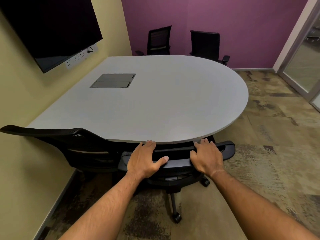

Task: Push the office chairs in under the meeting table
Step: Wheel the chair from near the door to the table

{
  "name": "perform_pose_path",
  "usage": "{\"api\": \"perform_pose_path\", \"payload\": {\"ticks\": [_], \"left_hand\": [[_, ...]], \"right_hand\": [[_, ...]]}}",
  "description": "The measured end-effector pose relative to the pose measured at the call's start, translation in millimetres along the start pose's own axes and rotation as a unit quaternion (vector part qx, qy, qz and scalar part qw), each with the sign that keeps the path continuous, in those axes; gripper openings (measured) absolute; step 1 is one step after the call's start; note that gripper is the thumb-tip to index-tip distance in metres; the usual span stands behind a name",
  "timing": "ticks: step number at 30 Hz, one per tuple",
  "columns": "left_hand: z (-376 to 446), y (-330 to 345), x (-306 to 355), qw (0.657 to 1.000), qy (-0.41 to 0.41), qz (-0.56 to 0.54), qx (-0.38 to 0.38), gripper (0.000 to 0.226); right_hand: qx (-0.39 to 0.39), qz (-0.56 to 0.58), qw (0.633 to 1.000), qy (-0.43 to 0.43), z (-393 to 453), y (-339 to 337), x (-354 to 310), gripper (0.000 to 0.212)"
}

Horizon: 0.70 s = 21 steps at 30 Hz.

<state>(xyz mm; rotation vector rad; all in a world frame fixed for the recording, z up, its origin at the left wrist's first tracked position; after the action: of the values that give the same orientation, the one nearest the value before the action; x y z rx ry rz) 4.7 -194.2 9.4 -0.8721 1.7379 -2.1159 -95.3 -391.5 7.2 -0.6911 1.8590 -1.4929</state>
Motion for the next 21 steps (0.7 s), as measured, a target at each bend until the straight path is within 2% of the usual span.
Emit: {"api": "perform_pose_path", "payload": {"ticks": [9, 14, 21], "left_hand": [[-5.7, -0.8, 5.9, 1.0, 0.009, -0.001, -0.017, 0.103], [8.0, -0.8, 2.4, 0.999, -0.006, -0.001, -0.037, 0.082], [25.2, -7.5, -4.0, 0.998, -0.049, -0.015, -0.048, 0.072]], "right_hand": [[0.023, 0.032, 0.999, -0.001, -26.0, -5.5, 7.0, 0.07], [0.035, 0.058, 0.998, 0.002, -18.1, -11.5, 8.1, 0.069], [0.037, 0.079, 0.996, -0.001, 0.3, -17.7, -0.9, 0.066]]}}
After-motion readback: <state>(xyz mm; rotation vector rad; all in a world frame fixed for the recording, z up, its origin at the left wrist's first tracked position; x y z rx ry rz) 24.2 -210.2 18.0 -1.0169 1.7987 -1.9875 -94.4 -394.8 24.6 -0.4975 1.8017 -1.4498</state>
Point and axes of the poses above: each hand's wrist, its own z-axis towards the middle knuckle, its own y-axis out of the palm, x = y × z, the point moved 4 cm from there along z, towards the middle knuckle, and after that the axes turned 12 degrees about y, right-handed, at the moved point
